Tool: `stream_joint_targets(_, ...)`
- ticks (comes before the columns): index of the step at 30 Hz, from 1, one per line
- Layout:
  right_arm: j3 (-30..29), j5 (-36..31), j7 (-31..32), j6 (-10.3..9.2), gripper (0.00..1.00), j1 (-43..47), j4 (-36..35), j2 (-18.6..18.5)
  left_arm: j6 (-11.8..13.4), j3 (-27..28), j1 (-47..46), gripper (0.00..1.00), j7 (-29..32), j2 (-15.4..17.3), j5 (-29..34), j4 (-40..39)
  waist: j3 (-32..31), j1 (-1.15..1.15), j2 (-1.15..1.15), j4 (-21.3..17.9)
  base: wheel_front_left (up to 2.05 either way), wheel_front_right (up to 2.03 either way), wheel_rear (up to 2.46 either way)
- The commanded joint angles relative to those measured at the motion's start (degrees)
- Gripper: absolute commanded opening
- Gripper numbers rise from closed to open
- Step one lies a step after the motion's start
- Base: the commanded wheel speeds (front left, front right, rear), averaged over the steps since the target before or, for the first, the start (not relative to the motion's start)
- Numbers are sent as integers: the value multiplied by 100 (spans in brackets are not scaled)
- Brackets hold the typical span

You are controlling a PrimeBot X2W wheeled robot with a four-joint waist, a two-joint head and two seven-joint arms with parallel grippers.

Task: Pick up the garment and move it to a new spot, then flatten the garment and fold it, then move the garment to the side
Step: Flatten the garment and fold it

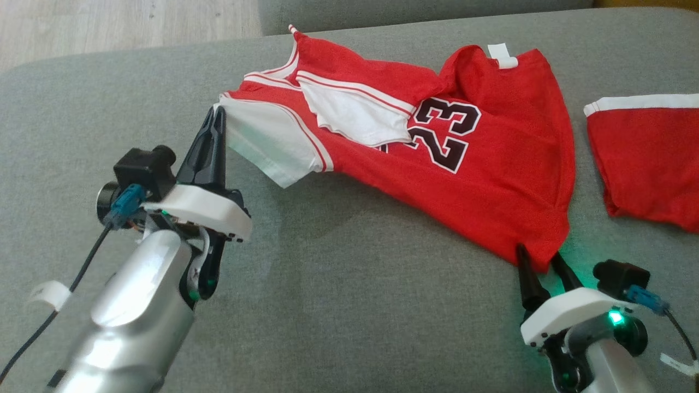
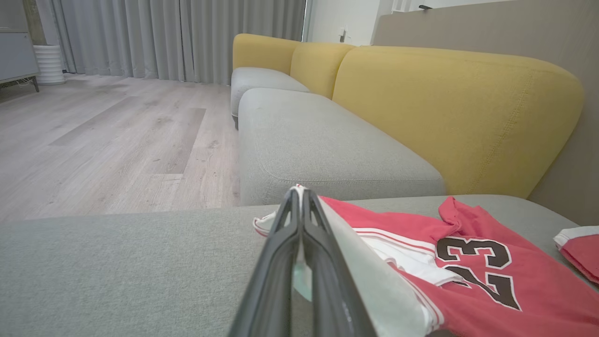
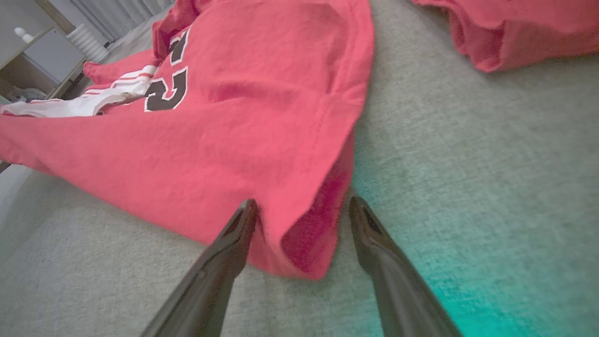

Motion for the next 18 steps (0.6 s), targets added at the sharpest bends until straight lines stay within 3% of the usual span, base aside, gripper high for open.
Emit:
stream_joint_targets(1, 341, 57, 118, -4, 100, -59, 107, -8, 74, 222, -145, 0, 33, 248, 19, -253, -5, 0, 0, 21, 0, 0, 0)
stream_joint_targets(3, 444, 88, 156, -4, 100, -75, 165, -8, 103, 225, -127, 0, 57, 272, 13, -320, -11, 0, 0, 35, 0, 0, 0)
stream_joint_targets(4, 480, 102, 163, -4, 75, -83, 180, -8, 117, 228, -118, 0, 66, 286, 11, -347, -17, 0, 0, 39, 0, 0, 0)
stream_joint_targets(5, 532, 127, 166, -4, 41, -91, 177, -8, 137, 232, -111, 0, 72, 302, 13, -368, -24, 0, 0, 40, 0, 0, 0)
stream_joint_targets(6, 588, 145, 160, -4, 0, -102, 158, -8, 153, 236, -101, 0, 77, 320, 15, -385, -34, 0, 0, 39, 0, 0, 0)
stream_joint_targets(18, 622, 385, -245, -4, 0, -286, -1035, -8, 224, 455, 68, 0, 56, 451, -239, -527, -358, 0, 0, -7, 0, 0, 0)
